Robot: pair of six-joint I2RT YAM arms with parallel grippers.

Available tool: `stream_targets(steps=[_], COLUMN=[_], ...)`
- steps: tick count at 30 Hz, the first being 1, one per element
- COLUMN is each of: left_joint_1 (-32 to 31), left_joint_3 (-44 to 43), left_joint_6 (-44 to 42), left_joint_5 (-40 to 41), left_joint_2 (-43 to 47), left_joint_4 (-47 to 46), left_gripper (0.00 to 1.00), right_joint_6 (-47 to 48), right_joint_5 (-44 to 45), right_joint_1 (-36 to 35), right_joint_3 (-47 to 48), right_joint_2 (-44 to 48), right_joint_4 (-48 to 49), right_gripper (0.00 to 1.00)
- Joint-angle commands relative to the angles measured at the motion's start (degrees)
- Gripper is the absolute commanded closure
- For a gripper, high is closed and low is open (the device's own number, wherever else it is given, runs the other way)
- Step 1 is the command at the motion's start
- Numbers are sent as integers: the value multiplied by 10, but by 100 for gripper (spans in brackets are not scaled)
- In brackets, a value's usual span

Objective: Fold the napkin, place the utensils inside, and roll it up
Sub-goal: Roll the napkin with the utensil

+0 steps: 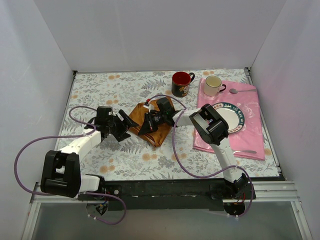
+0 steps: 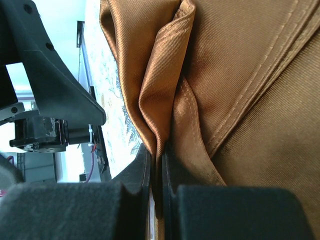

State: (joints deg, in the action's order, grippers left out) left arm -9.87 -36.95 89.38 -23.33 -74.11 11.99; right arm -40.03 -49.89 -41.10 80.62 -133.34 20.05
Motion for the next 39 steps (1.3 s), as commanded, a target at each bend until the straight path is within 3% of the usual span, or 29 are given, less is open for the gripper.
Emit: stream_targets(steps=[1,5,10,15,21,27,39], left_joint_1=[1,0,-2,-2,-3,-9,-11], left_joint_3=[-61,-108,-131,-78,-107,-120,-158], left_joint_6=[79,133,119,98,133,154,136], left_joint_5=[55,80,50,26,17,53,60], left_joint_2=[-35,-82,-116,-90,-161,-165,-217], left_joint_4=[106,165,125,9,78,110,123], left_gripper=[23,30,35,23,30,35,71], right_joint_6=[30,36,46,52,51,65,84], right_joint_5=[55,60,65,61,59,70,81], right_joint_1=[3,1,2,1,1,1,-5], right_joint_3=[-3,1,8,18,24,38,52], right_joint_2=[-15,-13,-10,-13,-17,-18,-14], right_joint_4=[-89,-95,-104,-114,-114,-132,-158], right_gripper=[99,99,99,99,99,99,99])
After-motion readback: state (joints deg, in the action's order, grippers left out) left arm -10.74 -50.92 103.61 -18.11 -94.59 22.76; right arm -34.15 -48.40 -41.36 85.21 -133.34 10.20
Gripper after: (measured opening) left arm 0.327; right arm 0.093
